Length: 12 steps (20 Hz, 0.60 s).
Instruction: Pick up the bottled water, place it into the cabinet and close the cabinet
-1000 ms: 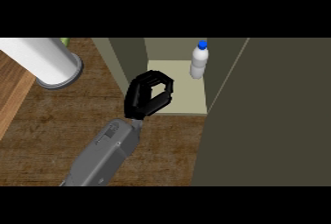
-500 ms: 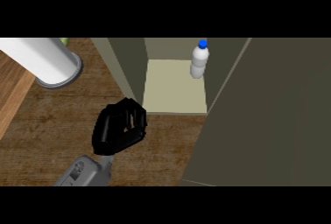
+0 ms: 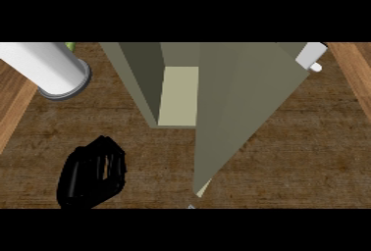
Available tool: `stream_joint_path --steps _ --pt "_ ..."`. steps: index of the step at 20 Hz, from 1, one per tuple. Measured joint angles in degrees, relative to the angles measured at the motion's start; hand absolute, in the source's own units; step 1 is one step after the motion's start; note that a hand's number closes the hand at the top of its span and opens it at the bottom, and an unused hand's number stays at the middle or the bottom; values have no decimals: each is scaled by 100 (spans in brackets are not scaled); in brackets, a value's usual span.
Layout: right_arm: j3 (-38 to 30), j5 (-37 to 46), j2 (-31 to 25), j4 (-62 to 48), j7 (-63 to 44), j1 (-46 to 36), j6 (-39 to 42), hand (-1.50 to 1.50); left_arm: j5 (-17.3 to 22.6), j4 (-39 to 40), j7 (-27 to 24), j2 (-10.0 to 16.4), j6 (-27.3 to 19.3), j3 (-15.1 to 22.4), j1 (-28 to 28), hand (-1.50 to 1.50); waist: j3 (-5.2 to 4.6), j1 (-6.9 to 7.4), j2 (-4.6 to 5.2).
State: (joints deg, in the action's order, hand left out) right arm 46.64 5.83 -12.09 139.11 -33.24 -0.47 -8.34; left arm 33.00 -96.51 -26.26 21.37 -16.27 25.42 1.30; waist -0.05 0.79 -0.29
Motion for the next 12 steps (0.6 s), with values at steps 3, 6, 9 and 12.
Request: stream_joint_path --steps 3,6,9,12 --pt "293 205 491 -319 -274 -466 -28 150 54 -288 -38 118 80 -91 354 150 -3 17 2" --pt "424 371 392 -373 -442 -806 -87 150 210 -483 -74 339 275 -367 622 150 -6 36 2" --pt "492 565 231 -427 -467 -1238 -242 150 294 -537 -161 457 461 -521 841 150 -10 61 4" --pt "577 639 90 -480 -487 -1599 -575 150 349 -675 -197 528 569 -593 1064 150 -13 106 7"
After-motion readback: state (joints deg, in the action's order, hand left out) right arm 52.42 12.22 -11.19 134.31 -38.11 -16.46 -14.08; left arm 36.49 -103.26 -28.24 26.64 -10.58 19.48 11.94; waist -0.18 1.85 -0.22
